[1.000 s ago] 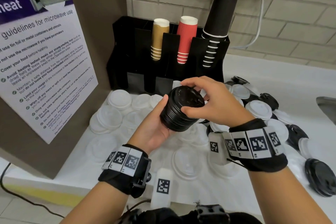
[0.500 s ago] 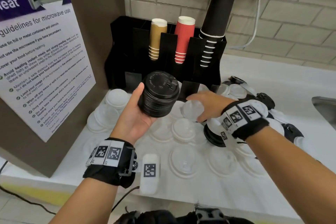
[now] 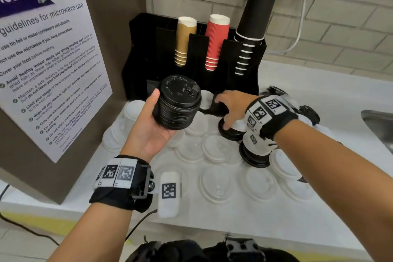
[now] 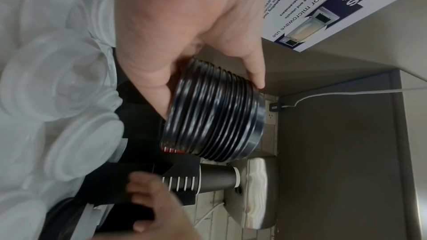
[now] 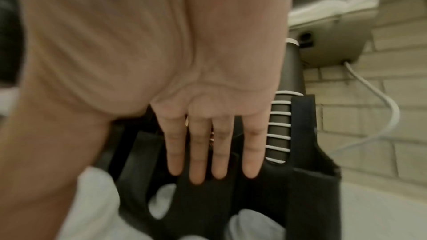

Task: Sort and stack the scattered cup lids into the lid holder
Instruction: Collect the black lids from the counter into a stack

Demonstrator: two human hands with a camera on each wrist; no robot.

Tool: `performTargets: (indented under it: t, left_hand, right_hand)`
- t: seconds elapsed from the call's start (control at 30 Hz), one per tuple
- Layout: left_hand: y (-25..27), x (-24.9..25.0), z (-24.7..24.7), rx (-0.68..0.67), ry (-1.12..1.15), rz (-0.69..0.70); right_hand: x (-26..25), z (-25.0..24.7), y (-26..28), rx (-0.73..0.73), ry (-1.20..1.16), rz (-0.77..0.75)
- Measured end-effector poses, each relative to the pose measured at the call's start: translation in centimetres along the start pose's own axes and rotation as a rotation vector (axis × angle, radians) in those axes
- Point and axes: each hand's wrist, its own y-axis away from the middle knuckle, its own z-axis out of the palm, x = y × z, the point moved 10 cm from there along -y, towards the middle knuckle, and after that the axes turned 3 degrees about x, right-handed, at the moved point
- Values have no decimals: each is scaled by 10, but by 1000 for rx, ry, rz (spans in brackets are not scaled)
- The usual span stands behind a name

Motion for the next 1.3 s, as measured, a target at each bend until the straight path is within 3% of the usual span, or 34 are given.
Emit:
performTargets:
  t: [0.13, 0.3, 0.47, 0.6, 0.83, 1.0, 1.17, 1.3]
  left_hand:
    - [-3, 2, 2, -11, -15, -7]
    - [-5, 5, 1, -11, -22, -9]
    - [-7, 11, -1, -8, -34, -9]
    - [-12, 13, 3, -48, -42, -13]
    - [-20, 12, 10, -139, -50, -13]
    - [-21, 5, 12, -145, -63, -17]
    - [-20, -7, 17, -118, -69, -63]
    - [-20, -19, 21, -112, -112, -101]
  right_hand:
    - [3, 38, -7, -245, 294, 5]
    - [-3, 53, -17, -178, 500, -60]
    - [-4, 44, -21, -128, 497, -53]
    - [-7, 19, -16, -8, 248, -50]
    - [-2, -35, 6, 328, -497, -79]
    - [2, -58, 43, 531, -1000, -179]
    - [-8, -66, 86, 687, -1124, -233]
    - [-15, -74, 100, 763, -1004, -244]
